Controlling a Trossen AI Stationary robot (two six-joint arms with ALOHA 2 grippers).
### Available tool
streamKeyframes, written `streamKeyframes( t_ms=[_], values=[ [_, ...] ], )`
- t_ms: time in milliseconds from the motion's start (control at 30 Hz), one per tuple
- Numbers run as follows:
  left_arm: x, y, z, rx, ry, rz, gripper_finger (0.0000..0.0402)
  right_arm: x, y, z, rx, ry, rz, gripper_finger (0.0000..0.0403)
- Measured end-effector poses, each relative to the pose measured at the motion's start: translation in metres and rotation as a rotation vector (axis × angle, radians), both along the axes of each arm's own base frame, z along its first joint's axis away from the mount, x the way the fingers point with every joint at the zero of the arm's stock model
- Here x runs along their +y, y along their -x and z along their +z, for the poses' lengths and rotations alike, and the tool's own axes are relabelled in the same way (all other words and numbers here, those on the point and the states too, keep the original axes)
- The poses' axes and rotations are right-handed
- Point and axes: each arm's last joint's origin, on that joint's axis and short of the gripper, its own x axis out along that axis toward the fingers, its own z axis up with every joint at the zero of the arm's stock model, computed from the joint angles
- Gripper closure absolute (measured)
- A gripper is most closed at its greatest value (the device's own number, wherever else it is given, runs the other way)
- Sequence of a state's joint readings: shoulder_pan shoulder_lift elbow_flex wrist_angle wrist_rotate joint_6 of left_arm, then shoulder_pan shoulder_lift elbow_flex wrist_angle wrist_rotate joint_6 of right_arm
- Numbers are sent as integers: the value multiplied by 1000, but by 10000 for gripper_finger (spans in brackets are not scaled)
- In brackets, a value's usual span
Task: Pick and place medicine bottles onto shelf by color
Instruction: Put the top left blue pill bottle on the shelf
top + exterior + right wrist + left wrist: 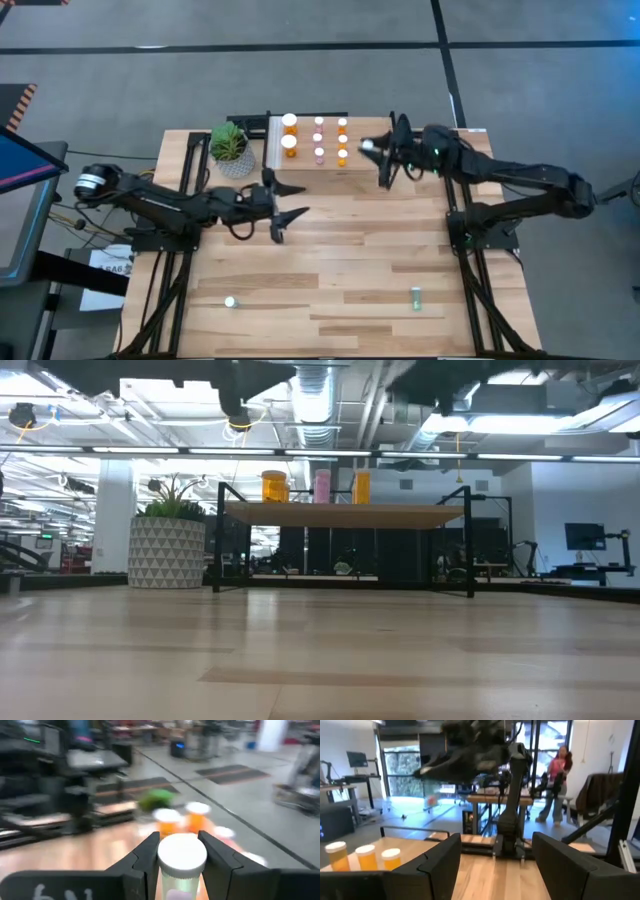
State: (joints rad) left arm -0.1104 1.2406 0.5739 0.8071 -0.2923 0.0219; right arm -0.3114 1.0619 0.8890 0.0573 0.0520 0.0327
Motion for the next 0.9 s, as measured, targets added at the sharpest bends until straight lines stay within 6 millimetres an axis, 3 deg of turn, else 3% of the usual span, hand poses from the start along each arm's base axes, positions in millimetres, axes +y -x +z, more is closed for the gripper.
streamKeyframes(
  t_ms=[200, 433, 600, 767, 900],
  values=[
    [1, 8, -2, -25, 3, 0, 168, -50, 0, -14, 36, 11, -148, 265],
    [1, 8, -3, -8, -10, 1, 168, -97, 0, -33, 15, -56, -94, 269],
    [1, 8, -3, -4, -19, -5, 168, -114, 2, -44, 29, -60, -121, 267],
    [1, 8, -4, 10, -21, -6, 168, -120, 19, -70, -16, -86, -129, 268],
    [1, 8, -5, 13, -21, -5, 168, -123, 27, -78, -81, -59, -143, 269]
  ],
)
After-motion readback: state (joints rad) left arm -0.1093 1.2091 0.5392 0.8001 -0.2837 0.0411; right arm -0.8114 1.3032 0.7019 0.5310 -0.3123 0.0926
